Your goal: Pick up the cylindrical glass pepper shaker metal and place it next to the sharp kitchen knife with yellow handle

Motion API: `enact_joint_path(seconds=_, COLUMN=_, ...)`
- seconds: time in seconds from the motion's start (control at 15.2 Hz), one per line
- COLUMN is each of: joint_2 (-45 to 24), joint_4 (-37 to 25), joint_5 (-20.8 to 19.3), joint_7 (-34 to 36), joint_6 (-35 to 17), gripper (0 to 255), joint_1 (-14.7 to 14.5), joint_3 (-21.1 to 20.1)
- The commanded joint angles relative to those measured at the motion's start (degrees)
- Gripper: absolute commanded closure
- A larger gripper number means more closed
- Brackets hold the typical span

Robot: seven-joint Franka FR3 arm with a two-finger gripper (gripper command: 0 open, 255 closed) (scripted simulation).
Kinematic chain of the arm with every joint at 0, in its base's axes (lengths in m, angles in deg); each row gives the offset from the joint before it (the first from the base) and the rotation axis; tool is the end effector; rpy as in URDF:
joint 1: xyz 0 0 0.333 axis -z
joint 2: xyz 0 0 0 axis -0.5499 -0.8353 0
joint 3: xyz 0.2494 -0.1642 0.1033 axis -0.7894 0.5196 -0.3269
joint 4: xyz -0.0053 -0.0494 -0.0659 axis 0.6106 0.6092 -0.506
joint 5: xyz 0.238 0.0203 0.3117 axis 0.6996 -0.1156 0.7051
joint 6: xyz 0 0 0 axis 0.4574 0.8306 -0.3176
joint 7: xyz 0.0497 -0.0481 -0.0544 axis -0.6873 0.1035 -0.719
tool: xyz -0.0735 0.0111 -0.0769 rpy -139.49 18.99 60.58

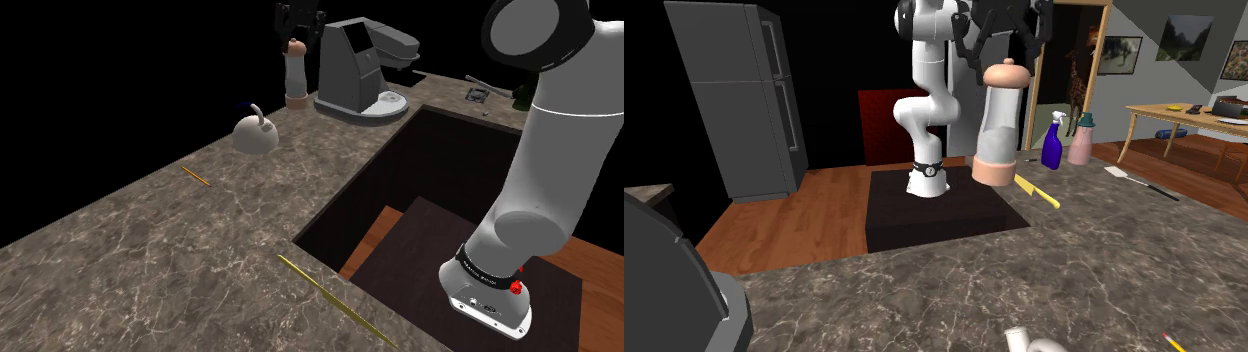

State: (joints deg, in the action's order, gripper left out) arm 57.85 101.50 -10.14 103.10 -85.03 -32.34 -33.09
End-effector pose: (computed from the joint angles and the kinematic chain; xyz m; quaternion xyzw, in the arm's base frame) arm 0.6162 0.0128 0.6584 -0.9896 0.1150 -0.0280 0.0814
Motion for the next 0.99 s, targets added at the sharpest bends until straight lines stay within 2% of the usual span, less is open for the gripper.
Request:
enact_joint_path(seconds=0.0, joint_2=4.17, joint_4=6.16, joint_5=-0.19, joint_7=1.36, joint_6=-2.23, gripper=255, joint_1=-1.09, joint_3=-0.57)
enact_joint_path(seconds=0.4, joint_2=14.64, joint_4=19.63, joint_5=-0.40, joint_7=6.87, joint_6=-6.09, gripper=255, joint_1=-4.39, joint_3=-3.28)
enact_joint_path(seconds=0.92, joint_2=25.08, joint_4=31.33, joint_5=0.45, joint_7=15.25, joint_6=-8.66, gripper=255, joint_1=-8.27, joint_3=-8.17)
